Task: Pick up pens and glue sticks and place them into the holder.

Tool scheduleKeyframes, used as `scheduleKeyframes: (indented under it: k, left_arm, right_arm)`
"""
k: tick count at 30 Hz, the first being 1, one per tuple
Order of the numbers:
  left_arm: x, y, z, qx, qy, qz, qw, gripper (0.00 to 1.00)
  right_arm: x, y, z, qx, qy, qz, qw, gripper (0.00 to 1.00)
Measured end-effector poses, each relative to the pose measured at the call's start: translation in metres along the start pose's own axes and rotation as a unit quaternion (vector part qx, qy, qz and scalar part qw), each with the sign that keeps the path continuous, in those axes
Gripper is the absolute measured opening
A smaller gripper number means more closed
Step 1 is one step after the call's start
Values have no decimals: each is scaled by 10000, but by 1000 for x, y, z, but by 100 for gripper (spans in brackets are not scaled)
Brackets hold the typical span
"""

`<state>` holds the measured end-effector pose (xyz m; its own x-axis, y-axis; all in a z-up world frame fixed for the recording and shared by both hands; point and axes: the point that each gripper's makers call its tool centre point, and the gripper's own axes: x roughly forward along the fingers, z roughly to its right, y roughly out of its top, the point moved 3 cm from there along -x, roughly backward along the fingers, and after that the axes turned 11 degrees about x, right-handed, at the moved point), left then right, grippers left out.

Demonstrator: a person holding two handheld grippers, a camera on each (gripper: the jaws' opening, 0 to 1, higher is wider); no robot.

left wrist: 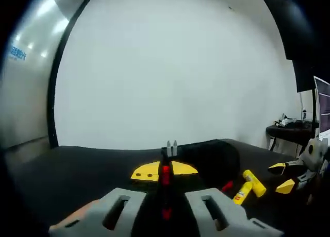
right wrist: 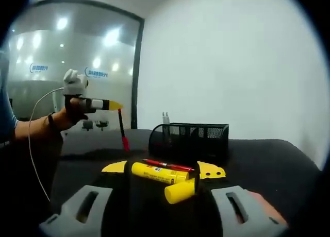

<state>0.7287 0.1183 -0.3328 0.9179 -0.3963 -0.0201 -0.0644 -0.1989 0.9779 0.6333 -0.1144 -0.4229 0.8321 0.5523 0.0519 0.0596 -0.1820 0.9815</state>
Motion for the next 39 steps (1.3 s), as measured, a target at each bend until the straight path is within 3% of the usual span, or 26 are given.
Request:
scheduleKeyframes:
  k: [7, 9, 12, 19, 25, 39]
  left_arm:
    - [-9, 9, 23, 21, -309, 104, 9995, 9]
    - [-12, 12, 32, 77, -409, 120, 9991, 9]
    - [-13, 16, 38, 70, -533, 149, 9984, 9]
    - [-17, 28, 53, -40, -828, 256, 9962, 9]
    - [-23, 34, 68, -60, -1089, 285, 9936, 9]
    - [-33, 27, 98, -66, -1453, 216, 9891, 9]
  right_arm:
    - [6, -1, -18, -56, 132, -138, 9998, 37]
    - [11, 1, -31, 100, 266, -138, 9995, 31]
    - [24, 4, -51, 4, 436, -155, 9989, 26]
    - [52, 9, -77, -125, 589, -165, 9980, 26]
    - [62, 14, -81, -149, 570, -157, 9981, 23]
    - [69, 13, -86, -171, 511, -158, 9984, 16]
